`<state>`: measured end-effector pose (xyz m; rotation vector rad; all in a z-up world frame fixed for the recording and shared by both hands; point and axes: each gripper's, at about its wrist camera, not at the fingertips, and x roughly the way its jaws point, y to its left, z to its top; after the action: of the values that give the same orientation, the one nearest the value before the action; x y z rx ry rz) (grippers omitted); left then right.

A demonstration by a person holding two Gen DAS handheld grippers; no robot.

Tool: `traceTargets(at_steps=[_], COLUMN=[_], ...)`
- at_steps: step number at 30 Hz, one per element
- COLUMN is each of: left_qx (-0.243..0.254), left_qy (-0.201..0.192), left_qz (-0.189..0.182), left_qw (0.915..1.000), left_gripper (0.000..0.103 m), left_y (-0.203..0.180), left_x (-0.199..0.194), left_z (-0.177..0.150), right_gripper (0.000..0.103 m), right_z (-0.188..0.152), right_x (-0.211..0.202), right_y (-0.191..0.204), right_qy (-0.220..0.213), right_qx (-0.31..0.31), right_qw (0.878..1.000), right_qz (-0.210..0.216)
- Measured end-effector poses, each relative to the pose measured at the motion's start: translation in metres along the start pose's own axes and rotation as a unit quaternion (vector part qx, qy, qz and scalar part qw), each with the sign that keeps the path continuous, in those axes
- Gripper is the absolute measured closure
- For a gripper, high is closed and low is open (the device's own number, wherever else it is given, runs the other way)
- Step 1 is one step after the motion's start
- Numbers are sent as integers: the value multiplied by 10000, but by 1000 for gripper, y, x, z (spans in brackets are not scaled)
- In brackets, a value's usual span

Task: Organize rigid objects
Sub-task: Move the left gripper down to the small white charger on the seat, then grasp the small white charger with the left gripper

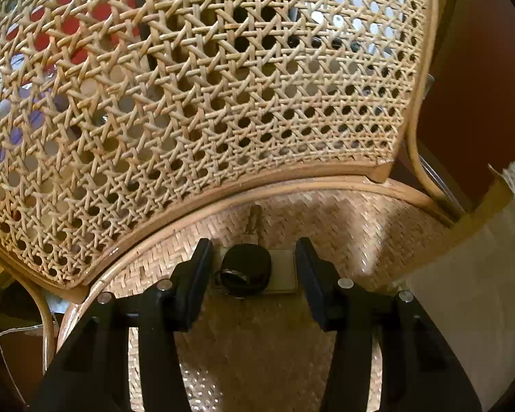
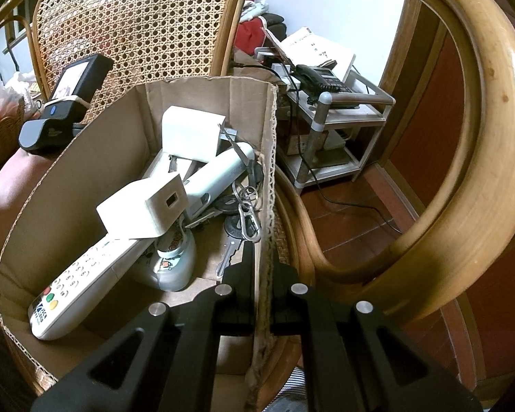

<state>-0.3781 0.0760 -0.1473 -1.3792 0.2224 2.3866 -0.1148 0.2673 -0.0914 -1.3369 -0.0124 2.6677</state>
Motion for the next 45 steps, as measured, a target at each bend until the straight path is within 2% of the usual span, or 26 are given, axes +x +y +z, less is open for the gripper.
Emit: traceTargets(at_steps=[7,20,25,28,31,33,40,45], left_qx=[245,285,225,92,-121,-172,-625,-729], left_qy=[102,249,147,31,-75,-78,-63,-375], left_qz=[-12,19,107,191,298,338,13,-59], left_qw=[9996,9993,9996,9998,9995,9992,9980,9966], left_gripper=[55,55,55,54,55,55,55,55], left_y=[9,15,18,16,7,-6,-15,-11], left_x=[-20,-72,-103,-115,-124,-111,-106,-119], left_z=[-17,-64,-96,-134,-140,-129,-126,-118], right_gripper=[95,95,95,95,95,95,95,95], right_z=[1,9,13,15,16,15,17,17], right_x=[0,6,10,11,12,12,13,13], right_y=[3,13,15,19,23,27,31,29], right_qy=[-1,-7,-80,-147,-167,-159,-159,-160], right_qx=[-31,-172,-266,-351,-387,-420,-451,-451], right_qw=[10000,9998,9992,9983,9977,9975,9973,9972], right_qz=[22,125,290,443,537,537,565,580])
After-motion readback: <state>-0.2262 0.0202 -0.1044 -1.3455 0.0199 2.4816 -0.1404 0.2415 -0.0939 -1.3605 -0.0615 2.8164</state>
